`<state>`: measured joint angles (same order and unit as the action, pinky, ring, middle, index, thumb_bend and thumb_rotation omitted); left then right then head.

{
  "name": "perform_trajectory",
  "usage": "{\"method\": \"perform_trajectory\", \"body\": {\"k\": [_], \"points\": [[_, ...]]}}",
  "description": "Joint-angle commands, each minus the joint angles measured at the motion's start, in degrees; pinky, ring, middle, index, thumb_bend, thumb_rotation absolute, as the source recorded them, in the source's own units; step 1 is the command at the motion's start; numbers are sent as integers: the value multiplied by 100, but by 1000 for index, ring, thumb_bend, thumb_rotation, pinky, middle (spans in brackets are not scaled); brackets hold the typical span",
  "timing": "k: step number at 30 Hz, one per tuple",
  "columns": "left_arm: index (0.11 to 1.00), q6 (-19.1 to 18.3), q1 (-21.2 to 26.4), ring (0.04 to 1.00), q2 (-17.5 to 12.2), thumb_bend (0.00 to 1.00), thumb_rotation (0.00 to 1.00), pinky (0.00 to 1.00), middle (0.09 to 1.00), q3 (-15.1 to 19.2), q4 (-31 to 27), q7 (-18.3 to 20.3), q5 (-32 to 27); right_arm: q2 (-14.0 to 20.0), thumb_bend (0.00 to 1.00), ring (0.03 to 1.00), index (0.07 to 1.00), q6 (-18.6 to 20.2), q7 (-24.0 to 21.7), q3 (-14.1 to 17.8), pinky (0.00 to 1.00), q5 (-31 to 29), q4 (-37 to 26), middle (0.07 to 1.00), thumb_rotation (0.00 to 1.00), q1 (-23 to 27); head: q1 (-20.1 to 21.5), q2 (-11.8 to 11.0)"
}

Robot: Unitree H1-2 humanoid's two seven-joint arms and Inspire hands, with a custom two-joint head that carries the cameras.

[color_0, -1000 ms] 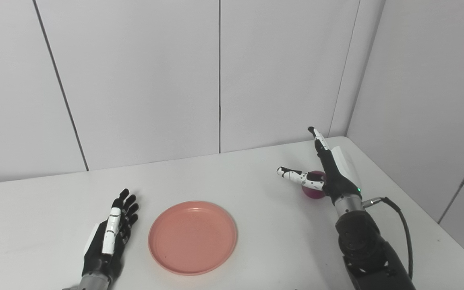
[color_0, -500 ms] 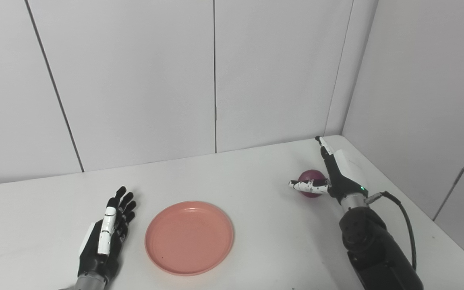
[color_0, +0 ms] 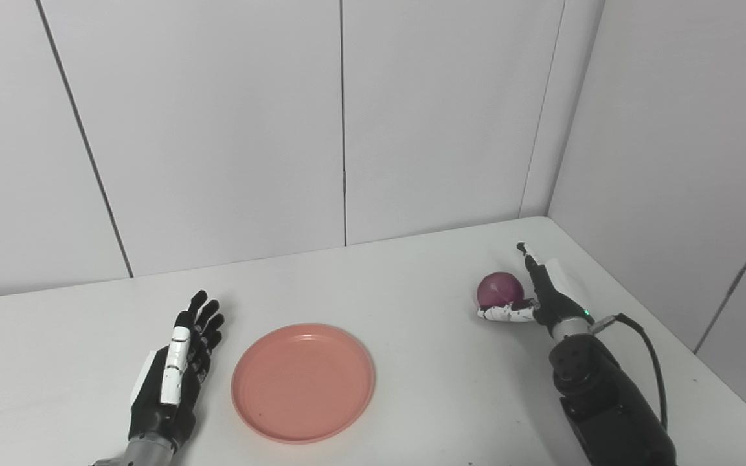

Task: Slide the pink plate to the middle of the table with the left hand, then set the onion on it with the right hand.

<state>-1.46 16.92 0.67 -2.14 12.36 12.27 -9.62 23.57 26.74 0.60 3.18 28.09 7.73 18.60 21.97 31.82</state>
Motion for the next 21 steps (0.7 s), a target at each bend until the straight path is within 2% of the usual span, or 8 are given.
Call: {"method": "perform_trajectory", "body": {"k": [1,3,12,15,16,17,21], "points": [[969,57,147,983,9,631,1000,1000,984,0,-199,26,-51,126,838,900,936,-257,99,34,782,-70,-52,943,231,350,-1,6],[970,87,148,983,5,633,1000,1000,984,-4,-188,37,-39,172,836,887,926,-377,134,-97,768,-12,48,930,238,377,-26,-4],[968,-18,136,984,35,630,1000,1000,983,-17,-300,0,-24,111,836,894,898,-351,127,-250,795,-121,245,922,218,505,-46,13],[971,-8,130,986,36,636,1000,1000,986,-20,-291,-7,-6,102,828,815,881,-290,119,-289,688,-112,255,865,209,525,-51,23],[969,-17,128,985,39,636,1000,1000,985,-24,-301,-15,3,92,829,716,865,-248,117,-288,577,-116,246,784,195,530,-51,23],[968,-32,125,985,42,636,1000,1000,985,-30,-317,-20,10,112,824,685,860,-258,91,-315,543,-111,236,760,183,525,-51,26],[968,-43,128,984,52,632,1000,1000,983,-25,-325,-20,-7,144,799,654,833,-325,68,-352,503,-126,200,745,93,492,-48,34]]}}
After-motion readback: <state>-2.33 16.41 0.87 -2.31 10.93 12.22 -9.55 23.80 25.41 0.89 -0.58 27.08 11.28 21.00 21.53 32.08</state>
